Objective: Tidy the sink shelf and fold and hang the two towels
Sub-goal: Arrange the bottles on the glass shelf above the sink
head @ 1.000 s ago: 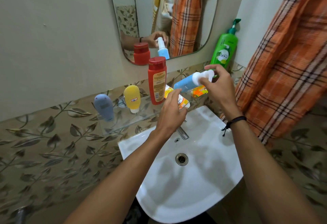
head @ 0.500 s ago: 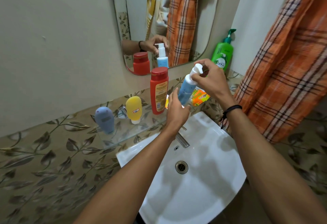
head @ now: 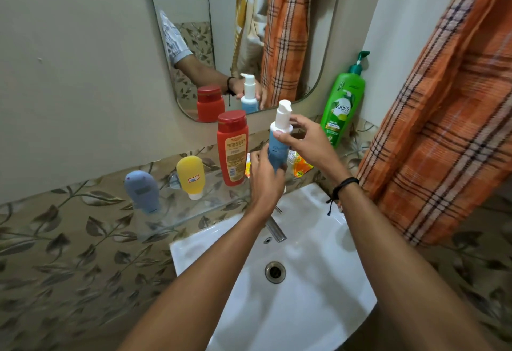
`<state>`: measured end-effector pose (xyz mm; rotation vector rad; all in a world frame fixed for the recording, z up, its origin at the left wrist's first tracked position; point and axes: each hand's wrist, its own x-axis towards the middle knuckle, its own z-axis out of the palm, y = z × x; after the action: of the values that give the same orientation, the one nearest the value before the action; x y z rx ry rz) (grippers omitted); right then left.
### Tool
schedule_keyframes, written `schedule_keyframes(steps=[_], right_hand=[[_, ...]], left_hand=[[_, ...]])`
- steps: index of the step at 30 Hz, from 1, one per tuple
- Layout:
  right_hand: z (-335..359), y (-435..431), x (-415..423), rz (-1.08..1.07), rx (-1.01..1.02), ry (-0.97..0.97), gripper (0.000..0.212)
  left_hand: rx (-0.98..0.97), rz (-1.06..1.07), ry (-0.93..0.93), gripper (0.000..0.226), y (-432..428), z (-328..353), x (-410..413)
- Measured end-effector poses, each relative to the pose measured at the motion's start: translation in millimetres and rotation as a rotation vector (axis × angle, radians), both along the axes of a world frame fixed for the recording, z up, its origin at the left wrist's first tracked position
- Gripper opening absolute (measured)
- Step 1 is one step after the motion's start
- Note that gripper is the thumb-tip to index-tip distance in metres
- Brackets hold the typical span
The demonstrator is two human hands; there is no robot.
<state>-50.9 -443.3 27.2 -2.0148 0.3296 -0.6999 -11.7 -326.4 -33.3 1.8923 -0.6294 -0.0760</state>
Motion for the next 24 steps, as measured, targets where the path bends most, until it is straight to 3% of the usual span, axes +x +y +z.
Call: schedule_keyframes(steps=[17,24], right_hand=[[-11,-8,-6,0.058,-0.077,0.032,0.065],[-11,-17,-11,0.125,-0.008,0.071,0.072]], left_hand=[[0.01,0.098,-0.101,0.056,-2,-3,-5],[0.036,0.103,-0.114,0.058,-4,-3,-6]])
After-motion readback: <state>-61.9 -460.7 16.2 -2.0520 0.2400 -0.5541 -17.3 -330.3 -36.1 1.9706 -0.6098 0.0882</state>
